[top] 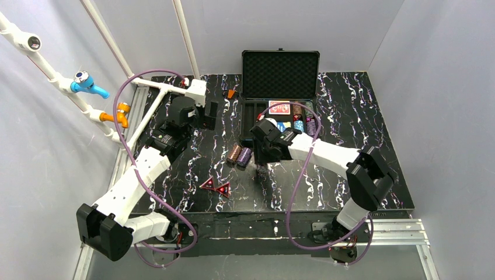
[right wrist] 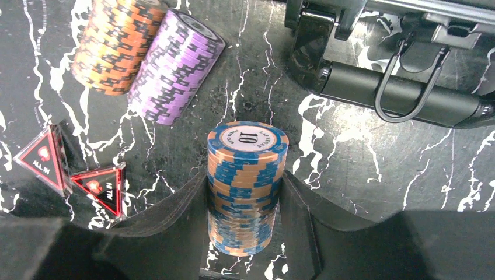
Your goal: Pack up texas hold em set
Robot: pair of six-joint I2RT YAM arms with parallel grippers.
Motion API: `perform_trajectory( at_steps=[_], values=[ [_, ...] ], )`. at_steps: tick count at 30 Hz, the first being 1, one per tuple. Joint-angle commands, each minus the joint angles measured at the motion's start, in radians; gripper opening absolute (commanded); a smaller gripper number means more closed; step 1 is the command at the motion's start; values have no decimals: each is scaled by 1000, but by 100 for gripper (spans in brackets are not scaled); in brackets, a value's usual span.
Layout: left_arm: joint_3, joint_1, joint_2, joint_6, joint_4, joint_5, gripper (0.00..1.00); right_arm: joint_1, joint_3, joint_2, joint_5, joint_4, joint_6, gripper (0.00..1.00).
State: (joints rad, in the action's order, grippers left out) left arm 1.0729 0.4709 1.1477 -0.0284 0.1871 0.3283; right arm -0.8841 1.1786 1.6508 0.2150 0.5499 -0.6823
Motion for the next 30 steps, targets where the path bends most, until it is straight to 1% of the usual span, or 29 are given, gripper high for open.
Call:
perform_trajectory(
  at_steps=[1, 9, 13, 17, 23, 30],
  values=[
    [-5, 6, -37, -12, -8, -8, 99, -1, 6, -101, 7, -77, 64, 1],
    [-2, 6, -39, -8, -8, -17, 99, -1, -23, -234, 50, -166, 134, 1],
    [-1, 8, -40, -5, -7, -22, 99, -1, -14, -276, 70, -185, 220, 1],
    [0, 8, -39, -4, -5, -26, 99, -1, 61, -268, 122, -121, 269, 1],
    [-3, 8, -46, -6, -3, -20, 99, 3, 162, -246, 201, -80, 348, 1],
    [-7, 12, -50, -23, -5, 6, 99, 30, 239, -228, 263, -88, 447, 1]
  ],
)
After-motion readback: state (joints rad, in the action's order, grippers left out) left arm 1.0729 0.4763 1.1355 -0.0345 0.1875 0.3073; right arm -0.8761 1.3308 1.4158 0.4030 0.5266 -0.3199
